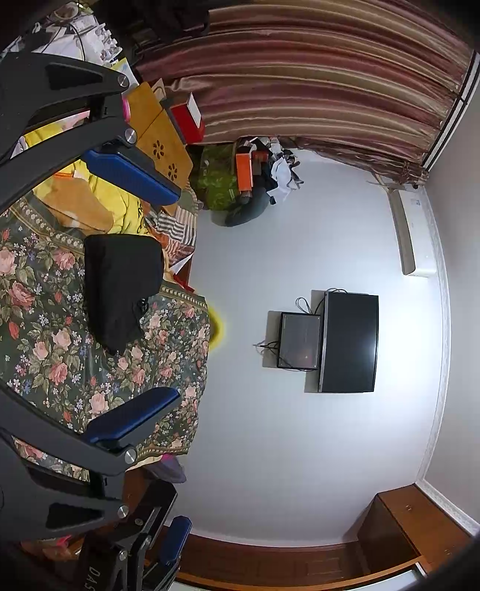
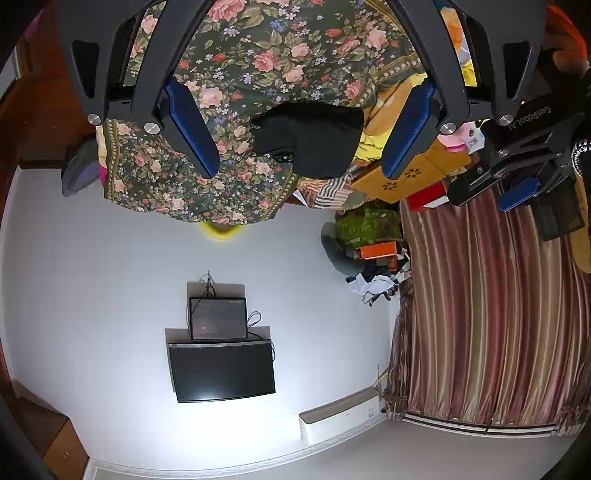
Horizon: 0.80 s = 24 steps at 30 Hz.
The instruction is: Fold large clothes
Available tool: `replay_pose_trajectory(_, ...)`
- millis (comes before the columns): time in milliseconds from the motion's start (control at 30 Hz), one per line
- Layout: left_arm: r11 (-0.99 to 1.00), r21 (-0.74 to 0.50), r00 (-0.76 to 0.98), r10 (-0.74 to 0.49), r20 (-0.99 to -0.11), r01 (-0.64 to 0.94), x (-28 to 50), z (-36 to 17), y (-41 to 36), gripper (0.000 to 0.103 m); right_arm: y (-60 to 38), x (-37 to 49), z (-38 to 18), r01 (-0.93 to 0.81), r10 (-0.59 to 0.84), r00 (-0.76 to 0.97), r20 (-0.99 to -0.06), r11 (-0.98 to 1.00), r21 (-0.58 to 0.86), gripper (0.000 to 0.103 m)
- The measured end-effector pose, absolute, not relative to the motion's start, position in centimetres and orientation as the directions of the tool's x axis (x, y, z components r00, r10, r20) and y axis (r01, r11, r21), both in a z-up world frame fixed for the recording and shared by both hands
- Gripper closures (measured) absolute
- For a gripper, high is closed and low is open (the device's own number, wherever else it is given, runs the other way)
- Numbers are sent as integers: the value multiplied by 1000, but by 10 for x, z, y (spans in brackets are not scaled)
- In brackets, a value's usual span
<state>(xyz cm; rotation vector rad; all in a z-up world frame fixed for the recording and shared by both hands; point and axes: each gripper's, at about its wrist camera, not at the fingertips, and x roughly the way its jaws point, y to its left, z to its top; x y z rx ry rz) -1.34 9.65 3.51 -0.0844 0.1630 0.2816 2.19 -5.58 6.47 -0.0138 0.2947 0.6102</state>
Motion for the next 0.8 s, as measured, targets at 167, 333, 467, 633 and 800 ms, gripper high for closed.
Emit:
replay_pose_trajectory(167, 959, -66, 950, 260, -172, -275, -14, 36, 97, 4, -57, 23, 64, -567, 563, 779, -277, 821, 73, 15)
replay_pose_trajectory(333, 963, -73, 952, 243, -185, -260, -12, 36, 99, 4, -57, 23, 65, -566, 562, 780, -277, 821, 74, 15)
replay_pose_trajectory(467, 962, -73, 952, 246, -184, -263, -11, 36, 98, 4, -57, 24, 65, -565, 561, 779, -278, 822, 77, 15)
replay_pose_trajectory(633, 962, -81, 951, 243, -192, -262, -10, 35, 99, 4, -58, 25, 65, -561, 559, 781, -280, 824, 78, 15)
replay_pose_trajectory(800, 961, -92, 949, 237, -207, -260, -7, 36, 101, 4, -56, 26, 63, -559, 554, 781, -287, 826, 75, 15)
